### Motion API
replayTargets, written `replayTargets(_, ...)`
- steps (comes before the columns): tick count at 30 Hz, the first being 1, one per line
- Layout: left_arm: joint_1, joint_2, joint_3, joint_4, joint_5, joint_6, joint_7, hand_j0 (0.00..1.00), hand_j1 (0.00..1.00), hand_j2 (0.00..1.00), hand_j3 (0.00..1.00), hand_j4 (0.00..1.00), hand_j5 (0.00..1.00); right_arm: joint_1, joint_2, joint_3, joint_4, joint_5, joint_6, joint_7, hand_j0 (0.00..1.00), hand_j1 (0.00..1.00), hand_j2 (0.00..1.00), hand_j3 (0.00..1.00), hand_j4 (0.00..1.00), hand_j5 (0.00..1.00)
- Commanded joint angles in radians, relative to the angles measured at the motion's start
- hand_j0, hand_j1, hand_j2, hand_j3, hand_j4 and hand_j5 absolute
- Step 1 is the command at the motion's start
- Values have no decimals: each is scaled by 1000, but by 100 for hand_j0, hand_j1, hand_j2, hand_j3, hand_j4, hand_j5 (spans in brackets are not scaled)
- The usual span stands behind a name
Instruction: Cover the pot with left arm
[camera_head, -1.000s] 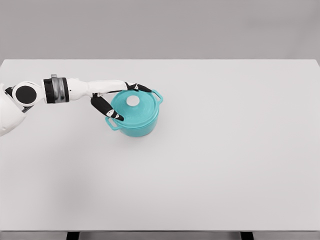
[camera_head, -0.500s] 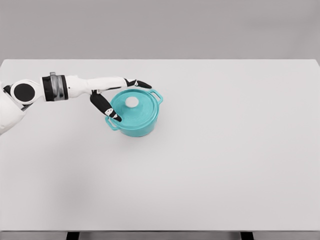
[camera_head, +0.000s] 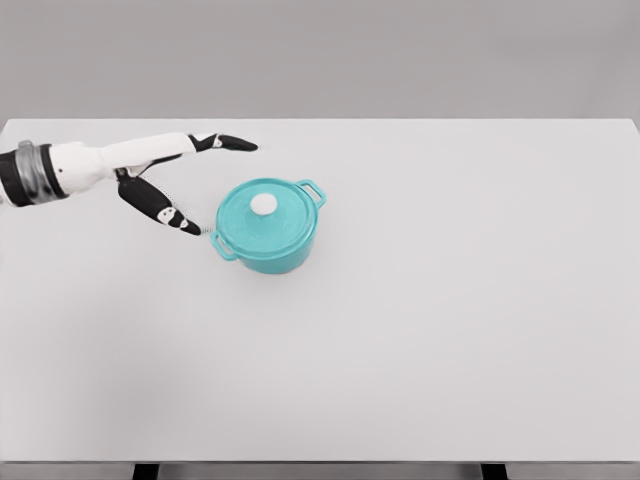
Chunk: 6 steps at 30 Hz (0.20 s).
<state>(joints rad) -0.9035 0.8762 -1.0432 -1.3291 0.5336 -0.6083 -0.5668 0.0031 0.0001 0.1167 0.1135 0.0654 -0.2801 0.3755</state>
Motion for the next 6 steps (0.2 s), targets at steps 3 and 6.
replayTargets(3,51,139,60,-68,71,-3,-1,100,100,100,100,100,100,0,0,0,0,1,-1,0,100,100,100,100,100,100)
replayTargets(6,69,172,58,-56,69,-3,1,100,100,100,100,100,100,0,0,0,0,1,-1,0,100,100,100,100,100,100)
